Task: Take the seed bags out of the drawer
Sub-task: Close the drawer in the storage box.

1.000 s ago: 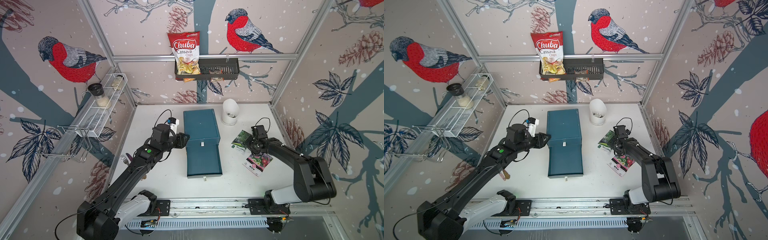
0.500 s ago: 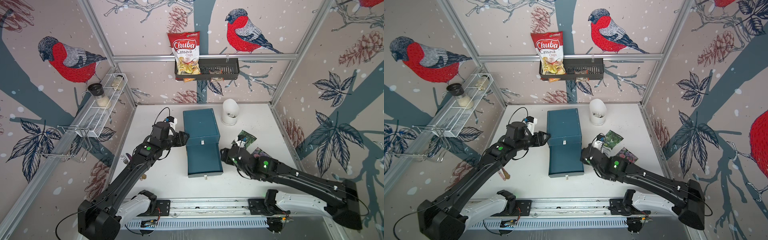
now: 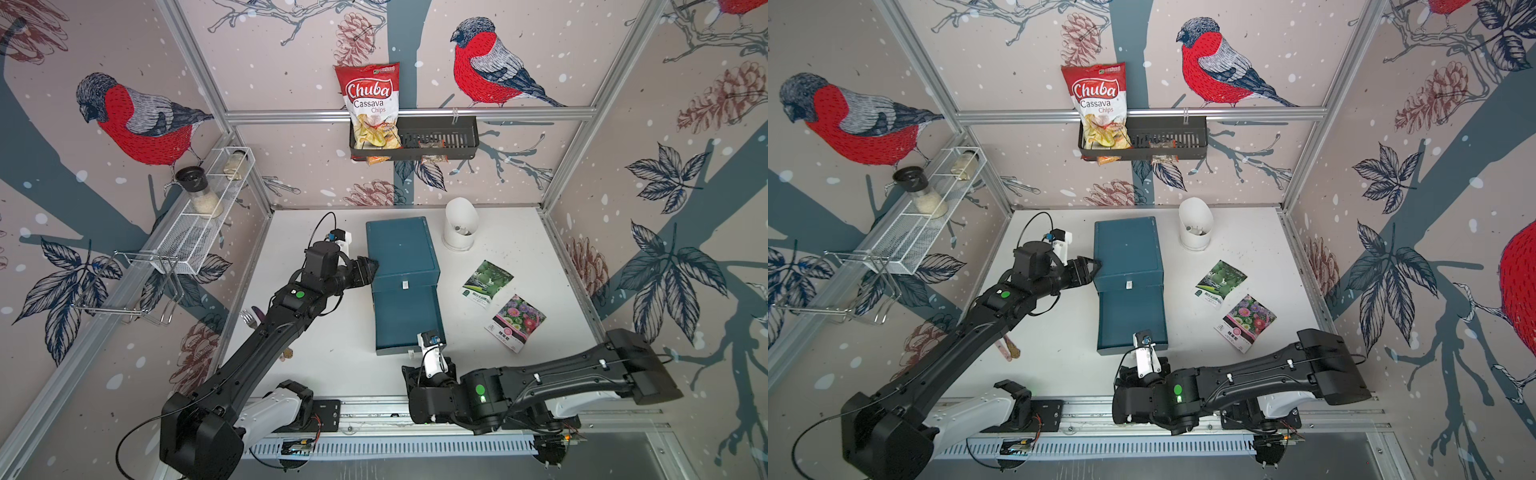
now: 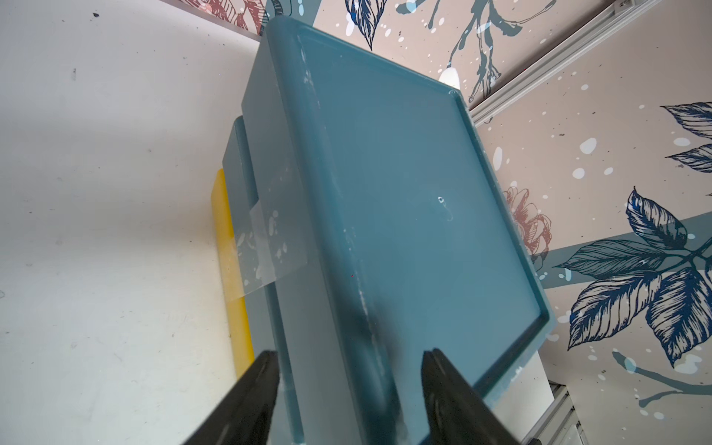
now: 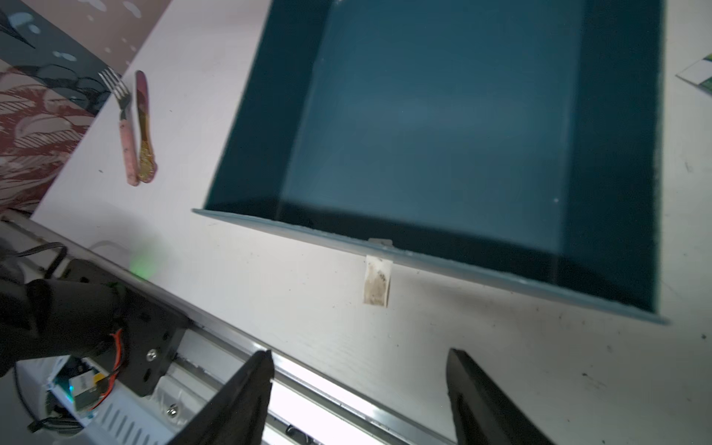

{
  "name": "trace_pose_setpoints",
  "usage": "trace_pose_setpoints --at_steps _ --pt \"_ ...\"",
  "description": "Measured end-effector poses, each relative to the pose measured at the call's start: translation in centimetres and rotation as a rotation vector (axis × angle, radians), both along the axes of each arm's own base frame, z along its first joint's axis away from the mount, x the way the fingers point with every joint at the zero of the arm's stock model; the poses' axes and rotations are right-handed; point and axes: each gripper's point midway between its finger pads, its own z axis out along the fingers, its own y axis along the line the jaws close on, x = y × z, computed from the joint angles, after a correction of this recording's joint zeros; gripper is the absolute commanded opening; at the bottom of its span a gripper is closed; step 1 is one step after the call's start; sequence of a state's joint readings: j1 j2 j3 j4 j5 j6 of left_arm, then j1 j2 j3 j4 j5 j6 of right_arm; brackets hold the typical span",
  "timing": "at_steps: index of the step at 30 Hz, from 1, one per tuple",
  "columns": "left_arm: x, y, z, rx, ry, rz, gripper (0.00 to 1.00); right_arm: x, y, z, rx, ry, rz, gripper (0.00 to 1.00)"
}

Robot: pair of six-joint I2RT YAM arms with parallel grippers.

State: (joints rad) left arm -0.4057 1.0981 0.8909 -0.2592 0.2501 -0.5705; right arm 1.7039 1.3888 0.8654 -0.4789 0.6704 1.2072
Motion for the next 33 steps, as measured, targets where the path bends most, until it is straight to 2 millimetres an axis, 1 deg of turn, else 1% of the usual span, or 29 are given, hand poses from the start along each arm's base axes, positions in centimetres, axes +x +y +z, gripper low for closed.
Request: trace_pose_setpoints --at_steps 2,4,6,13,16,19,23,29,33 --pt "0.0 0.0 -0.6 0.008 0.015 -0.001 0.6 0.6 0.4 -0.7 -0.002 0.015 -0.022 0.69" --pt "0.1 0.0 -0.7 0.014 0.006 -0.005 0.59 1.3 0.6 -1.4 -0.006 0.032 -0.044 0.68" --pt "0.3 0.0 -0.8 0.021 -0.006 -0.007 0.57 1.9 0.7 -1.6 0.0 0.044 -0.061 0.66" --pt "0.3 0.1 -0.8 0.037 -0.054 -0.017 0.51 3.4 1.3 -1.7 0.024 0.072 -0.088 0.59" --pt "0.3 0.1 -1.0 0.043 -0.07 -0.027 0.48 4.0 1.4 -1.7 0.016 0.076 -0.092 0.52" --pt "0.4 0.0 -1.1 0.045 -0.078 -0.036 0.44 4.5 1.8 -1.2 0.019 0.066 -0.092 0.48" --pt "0.4 -0.3 -1.1 0.05 -0.099 -0.058 0.41 5.5 2.4 -0.7 0.02 0.052 -0.095 0.47" --pt "0.3 -0.2 -1.0 0.056 -0.111 -0.059 0.37 7.8 2.7 -0.8 0.008 0.029 -0.124 0.46" --pt "0.3 0.0 -0.8 0.06 -0.123 -0.05 0.35 9.4 2.8 -0.9 0.01 0.017 -0.146 0.5"
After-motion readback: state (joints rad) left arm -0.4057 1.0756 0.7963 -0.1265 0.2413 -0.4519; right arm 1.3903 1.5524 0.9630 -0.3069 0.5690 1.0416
